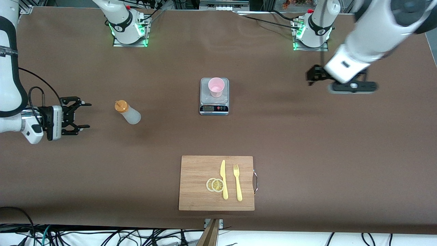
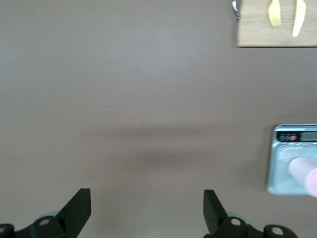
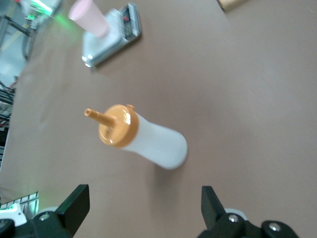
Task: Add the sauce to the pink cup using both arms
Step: 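Release the cup and withdraw the left gripper while the right gripper reaches the bottle, then grasp the white squeeze bottle with the right gripper and lift it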
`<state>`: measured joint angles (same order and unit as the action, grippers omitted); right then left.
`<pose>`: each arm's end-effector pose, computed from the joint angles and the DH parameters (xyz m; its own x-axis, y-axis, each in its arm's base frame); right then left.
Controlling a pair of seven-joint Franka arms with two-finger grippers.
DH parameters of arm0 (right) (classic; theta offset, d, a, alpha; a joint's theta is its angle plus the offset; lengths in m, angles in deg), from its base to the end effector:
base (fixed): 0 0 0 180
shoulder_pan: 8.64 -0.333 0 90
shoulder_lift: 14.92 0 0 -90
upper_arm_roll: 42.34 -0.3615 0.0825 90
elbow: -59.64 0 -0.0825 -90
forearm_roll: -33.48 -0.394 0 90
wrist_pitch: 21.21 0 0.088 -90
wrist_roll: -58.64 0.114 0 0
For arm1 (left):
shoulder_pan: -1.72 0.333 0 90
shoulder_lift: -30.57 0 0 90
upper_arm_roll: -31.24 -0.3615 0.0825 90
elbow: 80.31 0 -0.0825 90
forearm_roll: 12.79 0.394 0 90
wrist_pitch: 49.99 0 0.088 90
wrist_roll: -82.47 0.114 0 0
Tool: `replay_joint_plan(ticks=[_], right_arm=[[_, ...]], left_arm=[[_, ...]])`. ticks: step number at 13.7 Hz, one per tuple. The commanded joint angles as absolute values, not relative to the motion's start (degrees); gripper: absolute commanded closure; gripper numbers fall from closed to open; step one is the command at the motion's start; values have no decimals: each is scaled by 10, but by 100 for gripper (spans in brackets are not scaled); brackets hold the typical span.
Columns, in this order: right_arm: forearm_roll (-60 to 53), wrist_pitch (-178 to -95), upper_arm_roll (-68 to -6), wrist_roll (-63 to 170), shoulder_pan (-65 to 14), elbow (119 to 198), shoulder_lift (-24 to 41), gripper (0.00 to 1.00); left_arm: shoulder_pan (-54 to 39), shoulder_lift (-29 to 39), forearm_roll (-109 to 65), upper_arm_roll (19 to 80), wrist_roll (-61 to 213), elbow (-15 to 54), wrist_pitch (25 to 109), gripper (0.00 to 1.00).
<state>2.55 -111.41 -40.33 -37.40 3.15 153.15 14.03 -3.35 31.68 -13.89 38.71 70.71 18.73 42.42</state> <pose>0.6419 -0.0945 0.3370 0.3819 0.7940 0.4730 0.8644 -0.1258 -0.4868 0.5400 -0.1229 0.6014 0.9951 -0.0115 -0.0977 -0.0119 -0.9999 -0.0035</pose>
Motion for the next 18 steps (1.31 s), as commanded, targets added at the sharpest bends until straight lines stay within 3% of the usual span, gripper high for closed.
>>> replay_joint_plan(ticks=[1,4,9,18], right_arm=[[-35,-1111,-407,-485,52,1593,123,0],[-69,-1108,-407,-588,66,1625,136,0],[-141,-1078,-407,-746,75,1625,213,0],[-208,-1082,-412,-816,62,1625,266,0]], left_arm=[[-22,308,-113,353,794,152,390,0],[-2,308,-106,338,822,143,392,0],[25,308,-109,351,812,143,398,0],[24,302,-109,346,784,143,406,0]])
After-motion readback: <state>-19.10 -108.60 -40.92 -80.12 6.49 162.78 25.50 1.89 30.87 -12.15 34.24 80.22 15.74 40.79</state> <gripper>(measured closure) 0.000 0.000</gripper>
